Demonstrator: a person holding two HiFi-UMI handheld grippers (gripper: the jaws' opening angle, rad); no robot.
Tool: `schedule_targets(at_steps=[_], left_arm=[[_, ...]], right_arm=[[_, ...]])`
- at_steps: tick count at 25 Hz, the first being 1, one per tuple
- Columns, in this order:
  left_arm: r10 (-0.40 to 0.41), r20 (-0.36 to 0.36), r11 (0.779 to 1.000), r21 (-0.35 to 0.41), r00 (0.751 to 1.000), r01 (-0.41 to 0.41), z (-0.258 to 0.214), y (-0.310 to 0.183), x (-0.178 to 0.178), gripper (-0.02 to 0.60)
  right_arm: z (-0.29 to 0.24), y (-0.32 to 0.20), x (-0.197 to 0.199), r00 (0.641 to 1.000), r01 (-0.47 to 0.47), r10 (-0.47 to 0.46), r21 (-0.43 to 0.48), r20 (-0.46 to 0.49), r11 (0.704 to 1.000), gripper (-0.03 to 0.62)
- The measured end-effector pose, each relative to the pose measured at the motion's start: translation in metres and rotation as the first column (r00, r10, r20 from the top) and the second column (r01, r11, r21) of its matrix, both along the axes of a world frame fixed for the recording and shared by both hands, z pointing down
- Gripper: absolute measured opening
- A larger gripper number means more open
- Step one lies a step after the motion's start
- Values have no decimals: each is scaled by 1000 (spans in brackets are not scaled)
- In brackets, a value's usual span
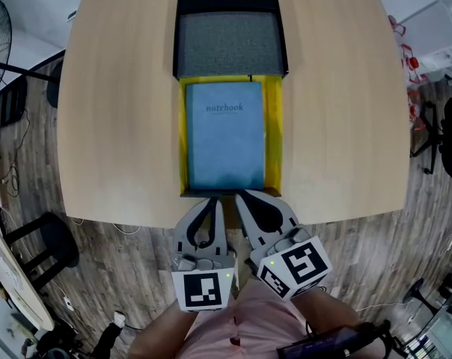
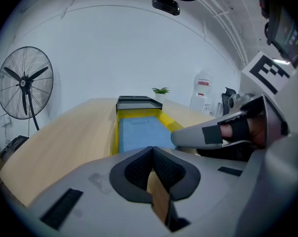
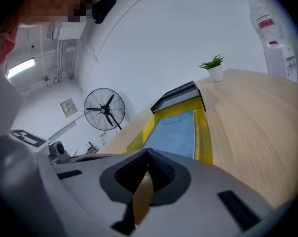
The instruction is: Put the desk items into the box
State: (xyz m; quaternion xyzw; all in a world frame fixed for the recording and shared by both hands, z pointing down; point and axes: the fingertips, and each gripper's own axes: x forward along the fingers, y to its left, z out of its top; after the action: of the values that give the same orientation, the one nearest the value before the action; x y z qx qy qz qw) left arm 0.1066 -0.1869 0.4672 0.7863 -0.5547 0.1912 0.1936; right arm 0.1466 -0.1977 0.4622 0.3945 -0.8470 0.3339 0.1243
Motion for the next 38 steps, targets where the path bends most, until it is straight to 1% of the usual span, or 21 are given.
schedule_targets(at_steps=[6,9,12,15,19,23,26,28,29,31,33,35,38], left_arm=[[1,-3,1000,15,1000,-1,-3,-2,-3,11],[20,1,999,41,1000,-20,-13,-1,-1,11],[20,-3,997,71,1000,-20,-29,2,-1,11],[2,-5,994,113,1000,-1,-52,7,-8,11],[-41,-25,983,176,999,44,-85,17,-23,11],[-62,-34,964,257,998,68,-125,32,-37,11],[-77,-41,940,331,996,86,-164,43,-48,11],[-84,-43,916,390,996,94,-192,51,-55,11],[-89,-44,900,425,995,99,-207,54,-60,11],[-104,-53,863,492,993,117,-234,58,-71,11],[-122,-67,833,536,990,139,-257,65,-85,11],[-137,-74,814,559,988,155,-277,76,-96,11],[-147,-54,788,598,988,150,-300,95,-104,11]], right_arm=[[0,-1,-1,1000,-5,5,3,-8,1000,2],[-7,0,-1,1000,-6,6,24,-8,1000,2],[-21,2,-2,1000,-11,11,57,-7,998,2],[-40,7,-4,1000,-16,17,100,-3,995,2],[-71,18,-15,1000,-7,6,181,11,983,2],[-110,33,-27,1000,-2,-2,279,14,960,2],[-142,44,-33,1000,8,-6,369,-8,929,2],[-166,50,-35,999,15,1,438,-37,899,2],[-180,53,-37,998,22,6,480,-57,877,2],[-207,56,-42,995,40,19,568,-97,822,2],[-231,61,-48,991,53,36,636,-126,770,2],[-251,71,-52,989,56,49,673,-136,737,2],[-273,87,-52,991,48,57,706,-125,707,2]])
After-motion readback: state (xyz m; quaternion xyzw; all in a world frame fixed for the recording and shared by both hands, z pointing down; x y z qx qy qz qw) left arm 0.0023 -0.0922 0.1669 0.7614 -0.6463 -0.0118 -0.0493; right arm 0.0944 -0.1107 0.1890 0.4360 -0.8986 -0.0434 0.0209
